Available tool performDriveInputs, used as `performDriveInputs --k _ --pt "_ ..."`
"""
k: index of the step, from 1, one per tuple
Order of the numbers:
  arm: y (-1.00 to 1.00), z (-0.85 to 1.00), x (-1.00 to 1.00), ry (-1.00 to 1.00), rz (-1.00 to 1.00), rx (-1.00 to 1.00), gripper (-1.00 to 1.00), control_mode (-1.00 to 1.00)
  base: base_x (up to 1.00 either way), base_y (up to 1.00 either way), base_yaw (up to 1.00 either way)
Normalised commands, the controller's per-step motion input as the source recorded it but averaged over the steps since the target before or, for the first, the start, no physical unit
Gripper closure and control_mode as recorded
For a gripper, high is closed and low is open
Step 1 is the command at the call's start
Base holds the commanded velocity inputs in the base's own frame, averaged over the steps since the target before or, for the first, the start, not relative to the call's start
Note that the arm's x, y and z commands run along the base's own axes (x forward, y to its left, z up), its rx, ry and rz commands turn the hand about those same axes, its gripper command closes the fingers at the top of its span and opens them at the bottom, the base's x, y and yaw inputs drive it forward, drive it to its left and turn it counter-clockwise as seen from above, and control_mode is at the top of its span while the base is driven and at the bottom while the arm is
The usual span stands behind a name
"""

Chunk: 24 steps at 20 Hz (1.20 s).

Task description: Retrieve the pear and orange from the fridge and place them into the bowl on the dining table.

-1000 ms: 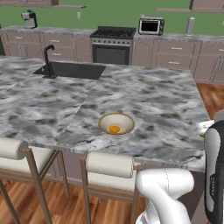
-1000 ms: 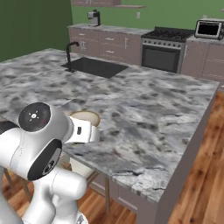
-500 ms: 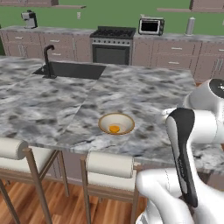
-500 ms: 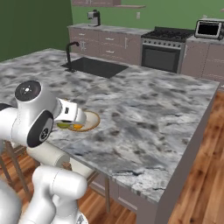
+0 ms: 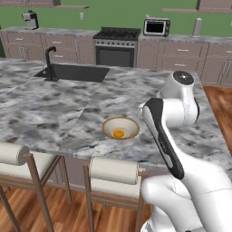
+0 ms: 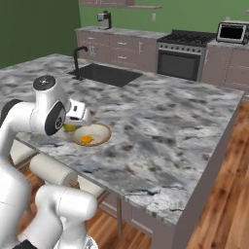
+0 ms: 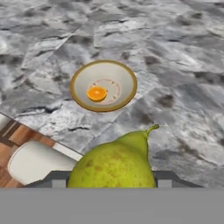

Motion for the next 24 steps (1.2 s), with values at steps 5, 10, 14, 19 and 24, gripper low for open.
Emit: performDriveInputs --k 5,10,14,19,24 --pt "0.39 -0.46 0.84 0.15 0.02 0.0 1.0 -1.0 0.0 0.0 0.0" --pt "0.02 -0.35 0.78 0.05 0.0 0.0 1.0 -1.0 0.0 0.0 0.0" --pt "0.0 -0.37 0.62 0.04 0.0 0.0 1.0 -1.0 0.0 0.0 0.0" --pt "0.0 -0.47 0.31 0.03 0.0 0.0 1.0 -1.0 0.0 0.0 0.0" --pt "0.0 -0.4 0.32 0.01 0.0 0.0 1.0 -1.0 0.0 0.0 0.0"
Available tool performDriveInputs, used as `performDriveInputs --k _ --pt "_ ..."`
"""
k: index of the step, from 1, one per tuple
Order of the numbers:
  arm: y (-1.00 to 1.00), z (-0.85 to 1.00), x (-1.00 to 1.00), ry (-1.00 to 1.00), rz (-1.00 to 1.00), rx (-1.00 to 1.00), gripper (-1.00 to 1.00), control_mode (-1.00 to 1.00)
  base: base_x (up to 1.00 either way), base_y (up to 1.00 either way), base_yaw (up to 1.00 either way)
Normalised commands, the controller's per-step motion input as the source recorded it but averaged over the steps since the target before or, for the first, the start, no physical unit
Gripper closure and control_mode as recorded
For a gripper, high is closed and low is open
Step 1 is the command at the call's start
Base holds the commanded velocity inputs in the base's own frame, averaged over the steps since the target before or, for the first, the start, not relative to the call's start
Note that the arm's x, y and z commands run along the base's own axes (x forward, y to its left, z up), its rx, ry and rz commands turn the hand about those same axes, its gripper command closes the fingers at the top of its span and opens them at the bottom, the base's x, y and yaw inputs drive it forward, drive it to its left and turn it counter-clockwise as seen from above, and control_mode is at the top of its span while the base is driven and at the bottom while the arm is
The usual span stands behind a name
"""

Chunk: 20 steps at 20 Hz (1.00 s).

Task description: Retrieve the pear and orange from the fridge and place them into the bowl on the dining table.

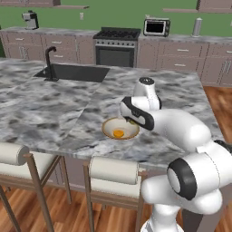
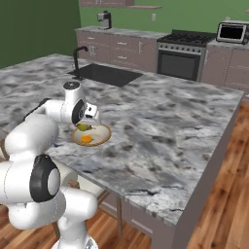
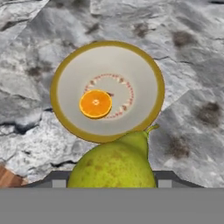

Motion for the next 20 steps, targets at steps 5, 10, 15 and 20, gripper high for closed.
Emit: performDriveInputs --k 5,10,15,20 --pt "0.0 -0.33 0.31 0.01 0.0 0.0 1.0 -1.0 0.0 0.0 0.0" --pt "0.0 -0.33 0.32 0.0 0.0 0.0 1.0 -1.0 0.0 0.0 0.0" --pt "0.0 -0.31 0.33 0.0 0.0 0.0 1.0 -1.0 0.0 0.0 0.0" --pt "0.01 -0.3 0.31 0.0 0.0 0.0 1.0 -1.0 0.0 0.0 0.0"
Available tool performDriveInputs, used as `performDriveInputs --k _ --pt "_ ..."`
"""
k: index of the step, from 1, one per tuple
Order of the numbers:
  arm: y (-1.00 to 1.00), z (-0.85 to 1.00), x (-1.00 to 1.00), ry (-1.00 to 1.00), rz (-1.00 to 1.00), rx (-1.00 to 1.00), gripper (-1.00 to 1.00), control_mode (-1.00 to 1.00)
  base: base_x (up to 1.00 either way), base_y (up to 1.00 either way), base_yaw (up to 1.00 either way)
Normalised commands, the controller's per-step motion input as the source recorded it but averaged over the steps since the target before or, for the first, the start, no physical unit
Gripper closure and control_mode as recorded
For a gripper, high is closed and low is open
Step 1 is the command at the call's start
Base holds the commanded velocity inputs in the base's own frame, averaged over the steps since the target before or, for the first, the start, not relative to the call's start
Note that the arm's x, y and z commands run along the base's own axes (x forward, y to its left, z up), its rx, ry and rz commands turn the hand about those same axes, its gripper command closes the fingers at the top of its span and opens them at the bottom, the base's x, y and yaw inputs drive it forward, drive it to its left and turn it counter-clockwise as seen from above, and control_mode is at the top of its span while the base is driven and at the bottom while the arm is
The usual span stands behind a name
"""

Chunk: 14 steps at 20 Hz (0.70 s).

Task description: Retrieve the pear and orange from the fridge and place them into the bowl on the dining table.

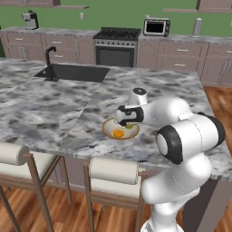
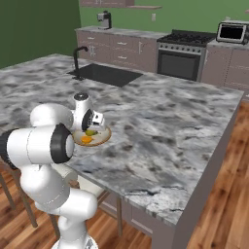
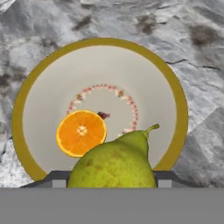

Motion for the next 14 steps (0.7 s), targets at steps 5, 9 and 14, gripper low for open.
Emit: performDriveInputs --k 5,9,14 --pt "0.06 -0.28 0.33 0.0 -0.01 0.0 1.0 -1.0 0.0 0.0 0.0" --pt "0.1 -0.27 0.35 0.0 -0.02 0.0 1.0 -1.0 0.0 0.0 0.0" --pt "0.09 -0.32 0.39 0.0 -0.02 0.0 1.0 -1.0 0.0 0.0 0.0"
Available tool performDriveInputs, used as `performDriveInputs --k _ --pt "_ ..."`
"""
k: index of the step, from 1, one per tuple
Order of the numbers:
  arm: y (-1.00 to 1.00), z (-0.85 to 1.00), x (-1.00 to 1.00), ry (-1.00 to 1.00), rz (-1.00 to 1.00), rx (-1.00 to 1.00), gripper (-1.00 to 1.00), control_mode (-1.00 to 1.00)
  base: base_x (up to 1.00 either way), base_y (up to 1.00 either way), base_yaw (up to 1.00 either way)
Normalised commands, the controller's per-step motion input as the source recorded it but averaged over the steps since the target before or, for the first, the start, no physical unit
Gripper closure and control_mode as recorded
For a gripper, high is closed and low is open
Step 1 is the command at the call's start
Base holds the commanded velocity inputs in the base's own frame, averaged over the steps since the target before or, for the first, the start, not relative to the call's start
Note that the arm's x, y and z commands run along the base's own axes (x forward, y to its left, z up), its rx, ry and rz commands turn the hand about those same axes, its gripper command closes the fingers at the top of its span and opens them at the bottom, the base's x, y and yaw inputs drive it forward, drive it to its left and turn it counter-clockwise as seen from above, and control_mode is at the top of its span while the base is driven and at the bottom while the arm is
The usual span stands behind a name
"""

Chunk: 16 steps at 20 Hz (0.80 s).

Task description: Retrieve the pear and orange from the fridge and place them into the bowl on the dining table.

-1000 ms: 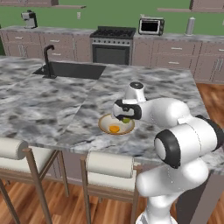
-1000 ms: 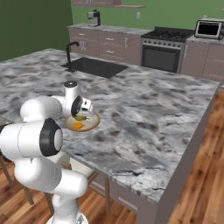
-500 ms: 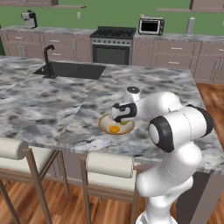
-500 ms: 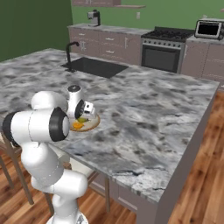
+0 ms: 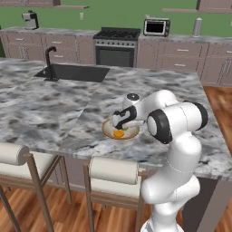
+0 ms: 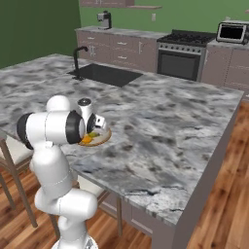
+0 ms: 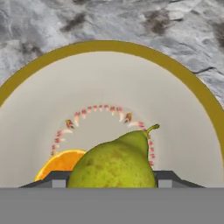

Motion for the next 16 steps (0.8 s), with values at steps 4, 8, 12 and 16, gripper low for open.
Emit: performDriveInputs --k 4,8,12,16 --pt "0.03 -0.13 0.21 0.0 -0.03 0.0 -1.0 -1.0 0.0 0.0 0.0" --pt "0.0 0.05 0.03 0.0 -0.09 0.0 -1.0 -1.0 0.0 0.0 0.0" --pt "0.0 0.39 -0.32 -0.03 -0.12 0.0 -1.0 -1.0 0.0 0.0 0.0" --pt "-0.02 0.81 -0.54 -0.12 -0.13 0.0 -1.0 -1.0 0.0 0.0 0.0"
